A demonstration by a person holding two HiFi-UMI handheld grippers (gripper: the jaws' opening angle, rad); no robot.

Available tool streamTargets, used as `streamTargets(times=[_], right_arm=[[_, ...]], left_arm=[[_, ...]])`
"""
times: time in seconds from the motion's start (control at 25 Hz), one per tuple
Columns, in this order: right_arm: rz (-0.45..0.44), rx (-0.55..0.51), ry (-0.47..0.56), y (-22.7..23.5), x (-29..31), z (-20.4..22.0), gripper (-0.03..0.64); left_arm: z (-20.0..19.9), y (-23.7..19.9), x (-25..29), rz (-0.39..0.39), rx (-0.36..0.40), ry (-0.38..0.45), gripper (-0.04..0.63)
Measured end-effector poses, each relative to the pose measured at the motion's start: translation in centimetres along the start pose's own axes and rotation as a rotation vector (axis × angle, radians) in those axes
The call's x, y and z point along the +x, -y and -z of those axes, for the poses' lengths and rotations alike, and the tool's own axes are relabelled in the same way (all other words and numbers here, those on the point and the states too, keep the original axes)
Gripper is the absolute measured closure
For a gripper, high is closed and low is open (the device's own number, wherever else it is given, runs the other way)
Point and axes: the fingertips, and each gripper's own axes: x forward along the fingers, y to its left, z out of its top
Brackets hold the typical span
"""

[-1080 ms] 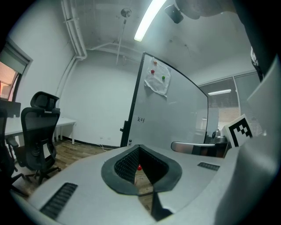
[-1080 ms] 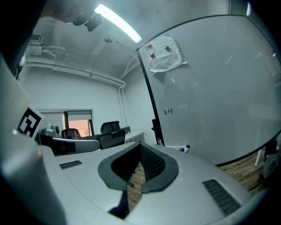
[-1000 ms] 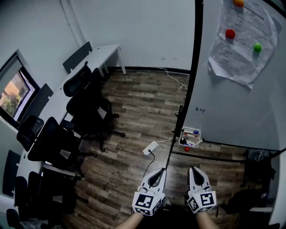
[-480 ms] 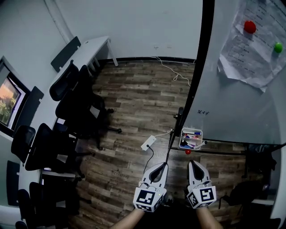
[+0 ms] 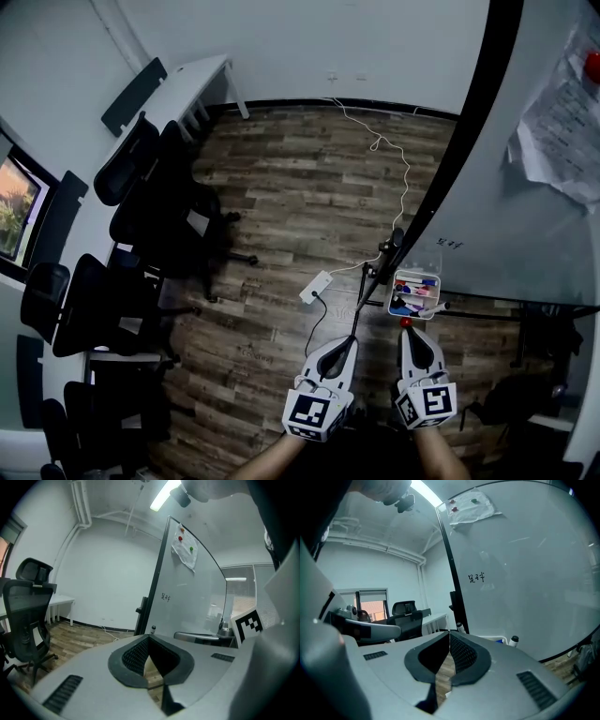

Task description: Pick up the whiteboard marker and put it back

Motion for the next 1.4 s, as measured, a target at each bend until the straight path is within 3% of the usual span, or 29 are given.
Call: streamTargets(times=[0.36,0.52,0.84,1.4], right_arm=[[0.038,-0.024,-0.034,1.3,2.3,1.3,0.600],[0.046,-0.027,-0.043,1.6,3.7,1.6,0.599],[0.076,-0.049,-0.075,2.6,5.5,2.0,0.517],[0.098,-0.056,-0.120,3.4,8.0,3.0,0.499]], left_arm=[[1.2,-1.4,1.4,0.008,0.023,-0.050,0.589],[1.8,-2.4,2.0,0.009,-0.004,-0.056,0.589],[2.0,-3.5,3.3,0.015,-0.031,-0.067,0.588],[3.5,-4.4,4.1,0.010,-0.059,-0.099,0.588]])
